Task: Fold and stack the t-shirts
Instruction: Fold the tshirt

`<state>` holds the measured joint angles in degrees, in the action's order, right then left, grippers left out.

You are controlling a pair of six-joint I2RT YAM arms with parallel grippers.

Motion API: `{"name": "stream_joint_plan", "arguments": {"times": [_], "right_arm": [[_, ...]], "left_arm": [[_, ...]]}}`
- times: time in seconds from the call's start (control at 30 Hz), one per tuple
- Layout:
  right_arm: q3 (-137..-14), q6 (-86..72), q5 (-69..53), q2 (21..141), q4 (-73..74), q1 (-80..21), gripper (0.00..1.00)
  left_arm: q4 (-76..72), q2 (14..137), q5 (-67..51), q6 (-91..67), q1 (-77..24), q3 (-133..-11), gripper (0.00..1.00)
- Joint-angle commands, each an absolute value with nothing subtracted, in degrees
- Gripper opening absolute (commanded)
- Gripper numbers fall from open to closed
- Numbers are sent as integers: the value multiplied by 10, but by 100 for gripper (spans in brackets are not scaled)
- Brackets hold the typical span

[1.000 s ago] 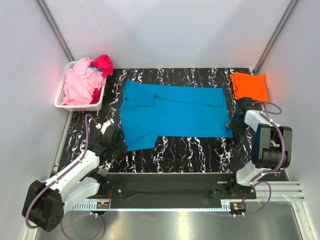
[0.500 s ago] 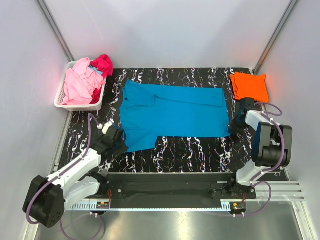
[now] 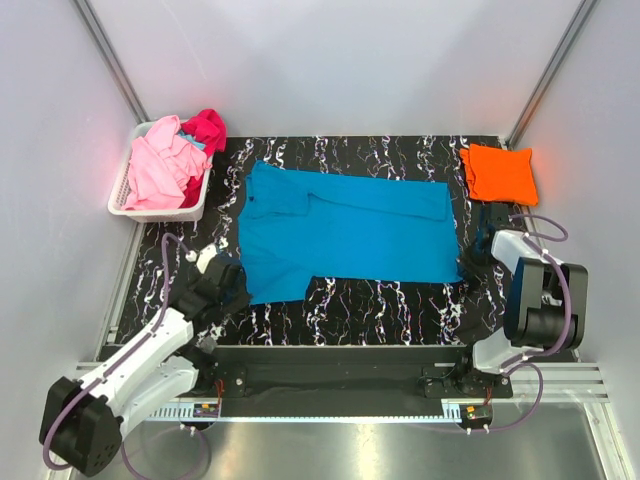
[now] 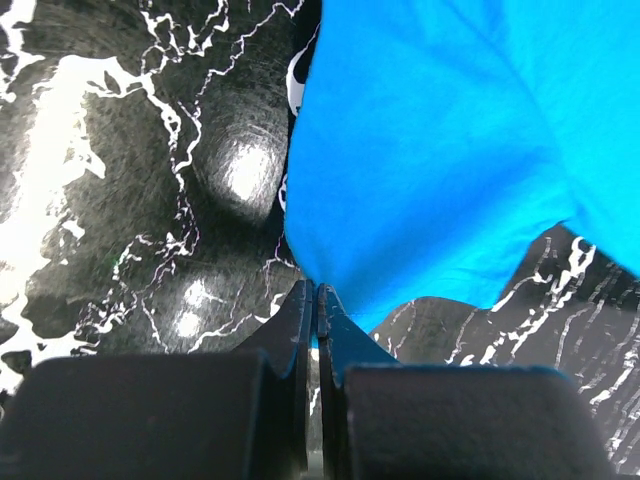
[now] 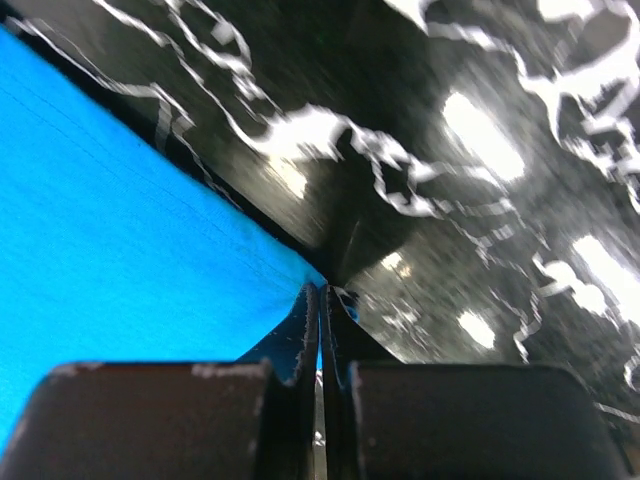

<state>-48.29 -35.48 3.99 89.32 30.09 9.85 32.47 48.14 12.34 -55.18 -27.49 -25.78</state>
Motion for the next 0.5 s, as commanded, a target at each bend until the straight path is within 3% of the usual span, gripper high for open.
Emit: {"name": "stream_joint_plan", "arguments": {"times": [0.0, 0.47], "right_arm": [[-466, -366, 74, 847, 336, 98, 0], [-504, -365, 24, 777, 366, 98, 0]], "left_arm": [[358, 447, 149, -567, -279, -282, 0], [388, 440, 191, -571, -281, -358, 0]]}}
